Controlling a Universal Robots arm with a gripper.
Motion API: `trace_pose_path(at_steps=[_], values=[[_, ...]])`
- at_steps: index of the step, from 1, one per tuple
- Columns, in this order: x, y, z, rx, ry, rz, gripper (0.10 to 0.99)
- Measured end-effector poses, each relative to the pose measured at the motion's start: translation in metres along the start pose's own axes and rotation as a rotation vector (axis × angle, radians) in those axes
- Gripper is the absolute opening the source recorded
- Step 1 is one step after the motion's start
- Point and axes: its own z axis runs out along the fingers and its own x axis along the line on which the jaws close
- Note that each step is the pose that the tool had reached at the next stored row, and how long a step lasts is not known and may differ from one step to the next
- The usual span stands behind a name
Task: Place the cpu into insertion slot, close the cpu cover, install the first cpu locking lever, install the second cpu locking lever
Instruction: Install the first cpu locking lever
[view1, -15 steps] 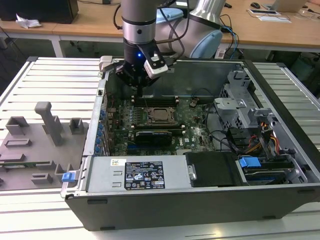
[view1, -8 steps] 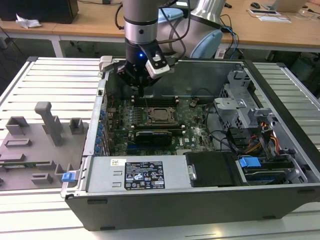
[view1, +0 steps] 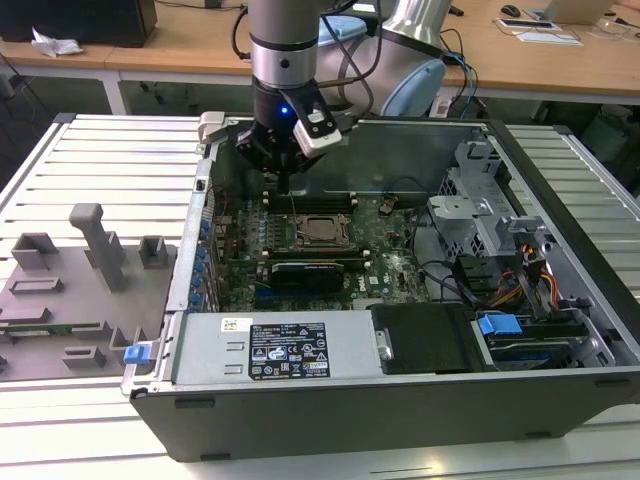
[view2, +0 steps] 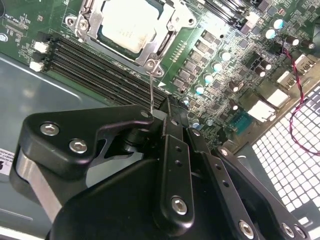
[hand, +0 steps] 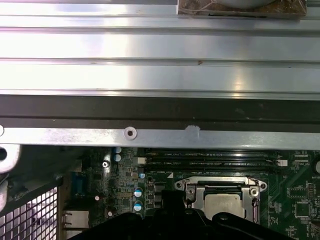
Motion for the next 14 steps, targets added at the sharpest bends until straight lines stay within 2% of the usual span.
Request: trace_pose_path(at_steps=[14], values=[[-0.0077,-0.0001,0.0001,0.000,-0.0001,0.000,0.106]])
